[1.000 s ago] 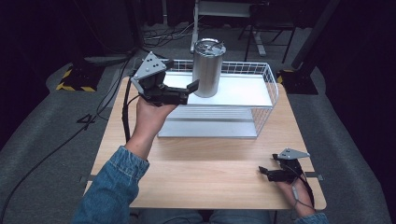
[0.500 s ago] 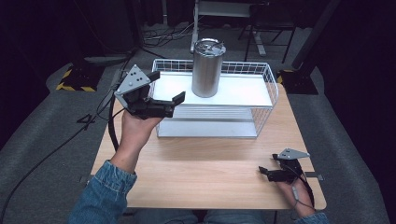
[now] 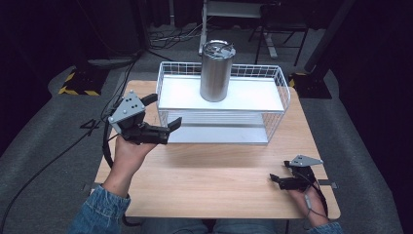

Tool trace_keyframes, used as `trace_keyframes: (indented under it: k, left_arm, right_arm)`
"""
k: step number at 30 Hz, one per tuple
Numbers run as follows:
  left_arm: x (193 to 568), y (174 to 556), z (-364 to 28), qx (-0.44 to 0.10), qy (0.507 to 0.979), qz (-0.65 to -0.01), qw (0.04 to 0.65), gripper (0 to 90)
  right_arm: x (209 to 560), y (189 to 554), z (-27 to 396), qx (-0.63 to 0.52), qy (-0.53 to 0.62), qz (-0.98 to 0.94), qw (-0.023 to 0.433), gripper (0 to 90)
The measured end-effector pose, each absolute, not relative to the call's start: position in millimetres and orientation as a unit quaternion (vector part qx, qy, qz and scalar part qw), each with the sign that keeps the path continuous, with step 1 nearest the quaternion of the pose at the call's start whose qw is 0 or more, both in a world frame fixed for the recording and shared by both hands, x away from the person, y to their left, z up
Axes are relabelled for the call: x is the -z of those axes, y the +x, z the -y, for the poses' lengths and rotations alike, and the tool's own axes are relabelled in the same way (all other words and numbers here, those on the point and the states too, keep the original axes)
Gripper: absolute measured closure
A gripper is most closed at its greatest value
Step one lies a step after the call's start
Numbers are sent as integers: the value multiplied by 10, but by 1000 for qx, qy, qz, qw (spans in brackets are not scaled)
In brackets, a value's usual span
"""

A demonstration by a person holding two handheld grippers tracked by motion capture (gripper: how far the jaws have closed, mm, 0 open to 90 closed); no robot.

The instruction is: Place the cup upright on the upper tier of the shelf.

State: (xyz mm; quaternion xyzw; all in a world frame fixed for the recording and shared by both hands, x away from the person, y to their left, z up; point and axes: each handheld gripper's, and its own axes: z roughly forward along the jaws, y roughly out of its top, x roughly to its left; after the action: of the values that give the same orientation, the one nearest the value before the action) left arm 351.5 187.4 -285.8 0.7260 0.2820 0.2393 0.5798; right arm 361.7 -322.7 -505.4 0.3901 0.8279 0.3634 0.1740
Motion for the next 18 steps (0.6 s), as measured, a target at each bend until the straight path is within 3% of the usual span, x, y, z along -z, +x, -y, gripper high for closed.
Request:
trace_keyframes:
  k: [18]
  left_arm:
    - [3472, 3252, -2126, -204, 738, -292, 573, 0]
  right_arm:
    - [5054, 3618, 3227, -363, 390, -828, 174, 146]
